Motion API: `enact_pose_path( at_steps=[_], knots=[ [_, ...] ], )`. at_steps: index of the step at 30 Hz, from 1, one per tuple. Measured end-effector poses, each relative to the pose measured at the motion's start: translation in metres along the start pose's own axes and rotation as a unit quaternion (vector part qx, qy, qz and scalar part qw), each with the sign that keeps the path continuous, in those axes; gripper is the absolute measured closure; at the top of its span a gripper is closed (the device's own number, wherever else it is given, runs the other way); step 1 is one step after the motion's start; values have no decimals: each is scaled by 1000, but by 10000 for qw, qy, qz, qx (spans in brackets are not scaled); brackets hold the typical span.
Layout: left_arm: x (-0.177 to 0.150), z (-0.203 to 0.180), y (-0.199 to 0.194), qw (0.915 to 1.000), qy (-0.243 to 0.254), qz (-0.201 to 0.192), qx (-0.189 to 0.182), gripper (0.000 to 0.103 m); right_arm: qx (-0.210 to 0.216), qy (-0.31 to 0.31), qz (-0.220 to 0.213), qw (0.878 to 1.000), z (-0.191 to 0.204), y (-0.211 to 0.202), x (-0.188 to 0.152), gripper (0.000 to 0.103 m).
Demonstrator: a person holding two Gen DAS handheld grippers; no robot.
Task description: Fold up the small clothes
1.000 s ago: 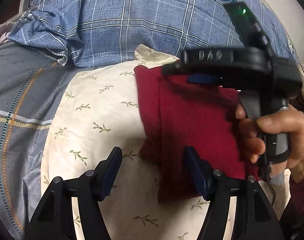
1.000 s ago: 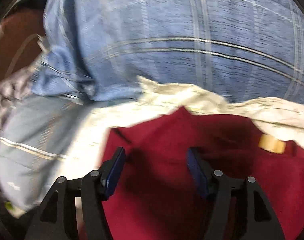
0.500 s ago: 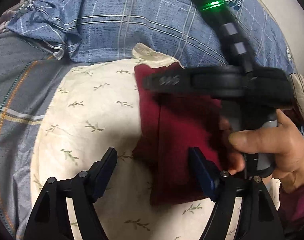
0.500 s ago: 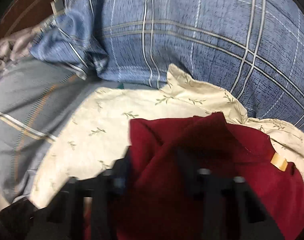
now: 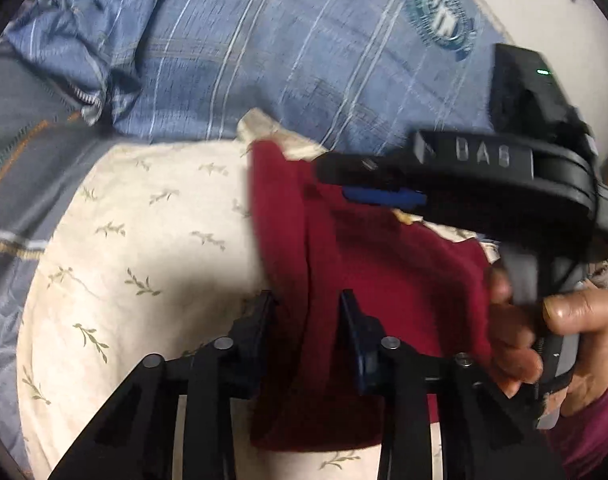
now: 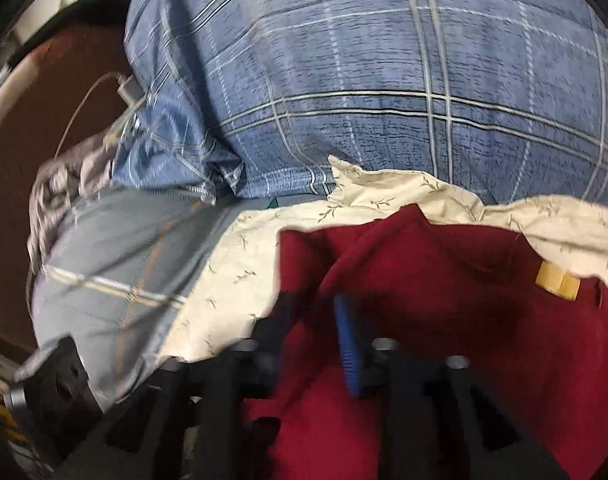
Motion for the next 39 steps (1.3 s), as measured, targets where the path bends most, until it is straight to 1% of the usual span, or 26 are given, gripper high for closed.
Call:
enact_pose_path(
  at_steps=[1,2,4,6,7,9,10,11,12,13,14,16,19,21,22,23,24,26,29,31,34,37,38,39],
  knots=[
    [0,-2,-3,10000,32,-47,-32,73,31,43,-4,10000,2,2,0,21],
    [0,-1,-5,9999,60,-67,-44,74,53,36,24,10000,5,5,-1,17],
    [-2,-4,-8,9998,179,-99,-16,74,-29,-92,242,9997,11,18,-2,17],
    [-4,-5,-10,9996,255,-118,9,75,-307,-208,592,9976,10,36,-5,17],
    [-4,-6,-12,9995,290,-134,1,75,-538,-174,768,9954,4,46,-7,17],
    [-5,-9,-15,9993,334,-147,-9,75,-776,-109,941,9925,-8,58,-11,19],
    [-5,-9,-15,9993,351,-132,22,75,-859,-199,907,9920,-11,58,-12,23],
    [-5,-9,-15,9993,362,-118,60,75,-956,-345,807,9915,-11,55,-10,42],
    [-6,-8,-15,9991,382,-106,130,73,-951,-466,676,9921,-10,49,-8,65],
    [-6,-8,-15,9989,407,-109,189,65,-780,-452,585,9942,-8,45,-7,73],
    [-7,-7,-17,9987,425,-120,261,50,-591,-382,452,9965,-8,36,-5,79],
    [-9,-9,-20,9986,422,-134,295,34,-449,-385,231,9980,-8,23,-3,82],
    [-14,-17,-25,9974,554,-220,411,33,-194,-298,-2,9994,-10,0,-1,84],
    [-19,-27,-25,9960,736,-214,461,40,-10,-184,-144,9997,-12,-14,-1,85],
    [-20,-31,-27,9956,751,-248,493,59,68,-135,-190,9997,-13,-21,-1,85],
    [-21,-36,-29,9955,734,-259,540,74,121,-103,-232,9996,-14,-28,0,85],
    [-20,-42,-32,9958,687,-283,533,74,145,-82,-277,9995,-16,-35,-2,86],
    [-17,-59,-47,9966,596,-442,362,77,165,-94,-410,9990,-19,-53,-2,86],
    [-10,-97,-70,9944,775,-699,132,81,210,-76,-655,9976,-31,-93,-2,86],
    [-11,-120,-76,9934,881,-738,-18,82,192,-92,-815,9964,-40,-117,-2,86],
    [-18,-166,-74,9912,1104,-672,-297,83,56,-57,-1027,9947,-61,-156,-4,86],
    [-33,-217,-62,9855,1559,-534,-405,84,-105,59,-1188,9928,-90,-188,-13,87],
    [-36,-225,-57,9843,1636,-500,-432,84,-132,139,-1253,9919,-101,-199,-18,87],
    [-42,-242,-51,9820,1775,-437,-479,84,-147,222,-1309,9910,-113,-209,-23,87]
  ],
)
Point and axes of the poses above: each gripper's, at about its wrist camera, not at the fingertips, and y roughly the way its jaws point, z to its left, x to its top, the point moved 8 cm from there along y, roughly the way its jaws point, and after that the axes turned 11 degrees about x, right-handed, at the moved point
